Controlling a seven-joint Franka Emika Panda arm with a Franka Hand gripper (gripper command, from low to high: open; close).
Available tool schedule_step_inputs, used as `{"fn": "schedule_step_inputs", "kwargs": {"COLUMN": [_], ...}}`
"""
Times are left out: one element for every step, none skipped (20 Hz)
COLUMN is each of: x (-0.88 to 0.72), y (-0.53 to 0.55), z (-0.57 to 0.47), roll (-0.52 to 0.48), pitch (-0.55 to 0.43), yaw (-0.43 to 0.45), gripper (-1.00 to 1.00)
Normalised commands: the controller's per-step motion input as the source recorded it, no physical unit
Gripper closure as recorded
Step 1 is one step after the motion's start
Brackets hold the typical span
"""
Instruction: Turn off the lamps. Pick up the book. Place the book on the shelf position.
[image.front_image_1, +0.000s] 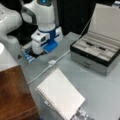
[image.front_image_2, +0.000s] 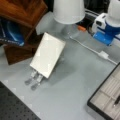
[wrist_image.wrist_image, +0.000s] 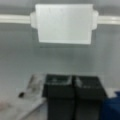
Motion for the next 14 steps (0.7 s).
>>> {"fn": "schedule_step_inputs", "kwargs": {"x": [0.08,0.09,0.1,0.12,0.13,0.13,0.13,0.14,0.14,0.14,0.13,0.12,0.11,0.09], "y": [-0.08,-0.06,-0.05,-0.04,-0.03,-0.03,-0.02,-0.02,-0.03,-0.03,-0.03,-0.04,-0.04,-0.04], "z": [0.26,0.25,0.25,0.26,0.29,0.29,0.3,0.29,0.27,0.24,0.21,0.19,0.19,0.18], "roll": [0.018,0.014,0.014,0.022,0.025,0.024,0.025,0.039,0.027,0.015,0.008,0.007,0.004,0.001], "pitch": [0.124,0.129,0.133,0.147,0.159,0.164,0.17,0.155,0.147,0.134,0.132,0.129,0.13,0.131], "yaw": [0.062,0.067,0.067,0.068,0.07,0.074,0.078,0.087,0.091,0.094,0.096,0.098,0.098,0.098], "gripper": [1.0,1.0,1.0,1.0,1.0,1.0,-1.0,-1.0,-1.0,-1.0,-1.0,-1.0,-1.0,-1.0]}}
